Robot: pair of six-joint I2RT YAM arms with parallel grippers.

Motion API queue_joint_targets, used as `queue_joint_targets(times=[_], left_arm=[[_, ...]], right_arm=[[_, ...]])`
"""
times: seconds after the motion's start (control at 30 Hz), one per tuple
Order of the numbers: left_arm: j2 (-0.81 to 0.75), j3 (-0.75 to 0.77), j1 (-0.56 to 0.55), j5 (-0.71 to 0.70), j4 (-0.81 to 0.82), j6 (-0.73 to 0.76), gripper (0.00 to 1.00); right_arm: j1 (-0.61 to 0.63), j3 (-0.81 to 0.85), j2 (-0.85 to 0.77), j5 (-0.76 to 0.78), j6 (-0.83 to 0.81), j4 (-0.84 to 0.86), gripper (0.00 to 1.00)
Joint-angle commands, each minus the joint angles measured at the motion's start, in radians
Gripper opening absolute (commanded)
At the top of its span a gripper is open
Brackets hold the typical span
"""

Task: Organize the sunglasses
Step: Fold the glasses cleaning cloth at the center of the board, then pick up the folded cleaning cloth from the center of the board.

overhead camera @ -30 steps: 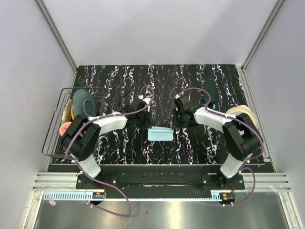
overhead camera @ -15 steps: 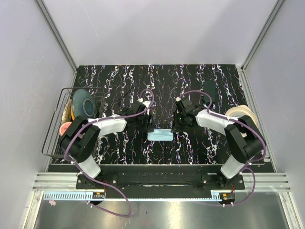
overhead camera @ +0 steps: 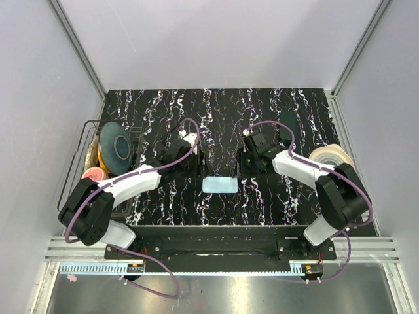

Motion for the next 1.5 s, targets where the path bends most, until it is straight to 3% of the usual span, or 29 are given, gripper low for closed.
queue_joint_targets(times=[0.0,0.37,0.77,1.1,1.47], left_arm=[[0.036,0.036,-0.002,-0.078,-0.038,-0.102,0.64],[0.15,0.032,-0.009,-0.008,-0.077,-0.277,0.61],[0.221,0.039,-0.023,-0.009,-0.066,-0.314,0.49],[0.247,0.048,-0.028,0.0,-0.069,-0.314,0.45],[0.282,0.074,-0.043,-0.02,-0.107,-0.317,0.29]], right_arm=[[0.006,0.036,0.036,0.033,0.011,0.003,0.42],[0.02,0.02,0.128,0.016,0.014,0.012,0.41],[0.038,0.011,0.168,0.039,0.035,0.006,0.22],[0.04,0.013,0.163,0.051,0.043,0.005,0.04],[0.04,0.003,0.154,0.054,0.046,0.011,0.0]])
